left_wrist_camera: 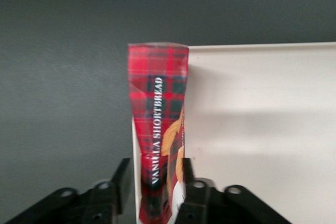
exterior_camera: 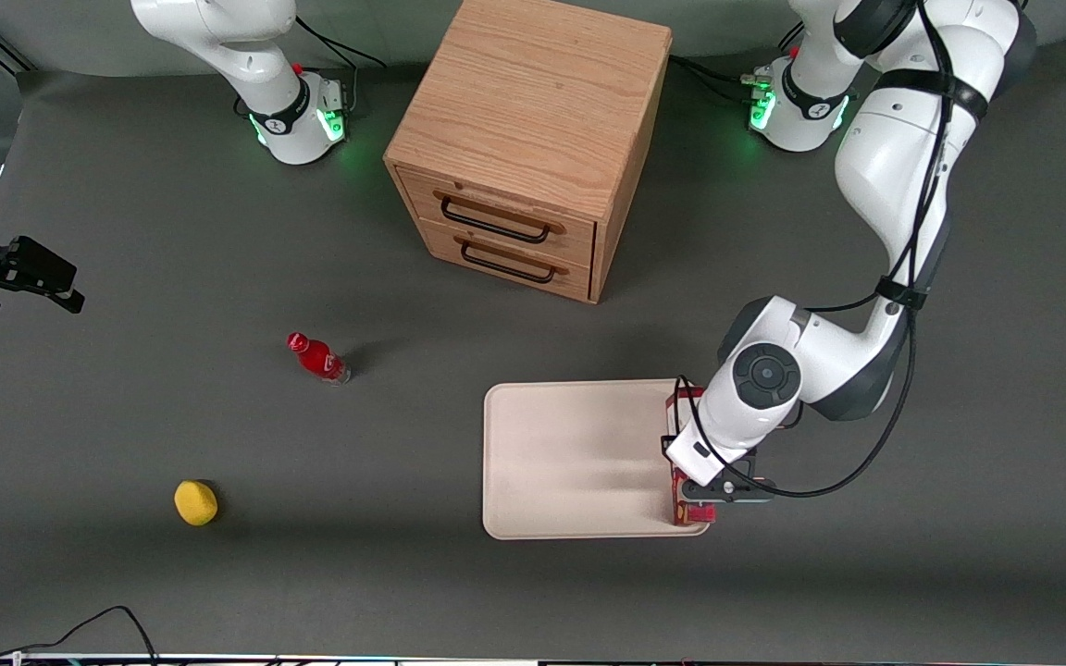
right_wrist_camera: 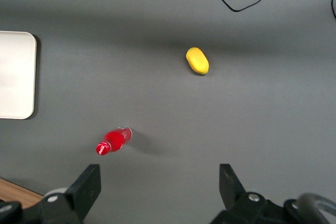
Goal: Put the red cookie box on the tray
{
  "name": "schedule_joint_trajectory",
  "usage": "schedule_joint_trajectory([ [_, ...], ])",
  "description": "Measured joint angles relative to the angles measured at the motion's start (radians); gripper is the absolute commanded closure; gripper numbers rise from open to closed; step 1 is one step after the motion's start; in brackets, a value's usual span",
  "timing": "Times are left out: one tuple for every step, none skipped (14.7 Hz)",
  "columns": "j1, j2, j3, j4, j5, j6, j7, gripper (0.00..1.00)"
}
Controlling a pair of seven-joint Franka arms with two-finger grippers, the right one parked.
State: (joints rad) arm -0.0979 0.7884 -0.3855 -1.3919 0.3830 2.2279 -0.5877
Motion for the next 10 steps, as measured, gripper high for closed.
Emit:
schedule_joint_trajectory([
  [0.003, -0.024, -0.002, 0.002, -0.006, -0.044, 0.003, 0.0],
  [0.008, -0.06, -0.006, 0.007, -0.031, -0.107, 0.017, 0.0],
  [0.013, -0.112, -0.005, 0.016, -0.087, -0.187, 0.066, 0.0],
  [0.019, -0.178, 0.008, 0.025, -0.152, -0.281, 0.135, 0.0],
  [0.021, -0.259, 0.048, 0.033, -0.218, -0.383, 0.219, 0.0],
  [0.025, -0.347, 0.106, 0.04, -0.282, -0.483, 0.323, 0.0],
  [0.028, -0.433, 0.175, 0.042, -0.329, -0.576, 0.428, 0.0],
  [0.034, -0.515, 0.246, 0.04, -0.357, -0.664, 0.524, 0.0],
  [0.041, -0.585, 0.306, 0.036, -0.372, -0.74, 0.604, 0.0],
  [0.048, -0.644, 0.352, 0.021, -0.377, -0.802, 0.665, 0.0],
])
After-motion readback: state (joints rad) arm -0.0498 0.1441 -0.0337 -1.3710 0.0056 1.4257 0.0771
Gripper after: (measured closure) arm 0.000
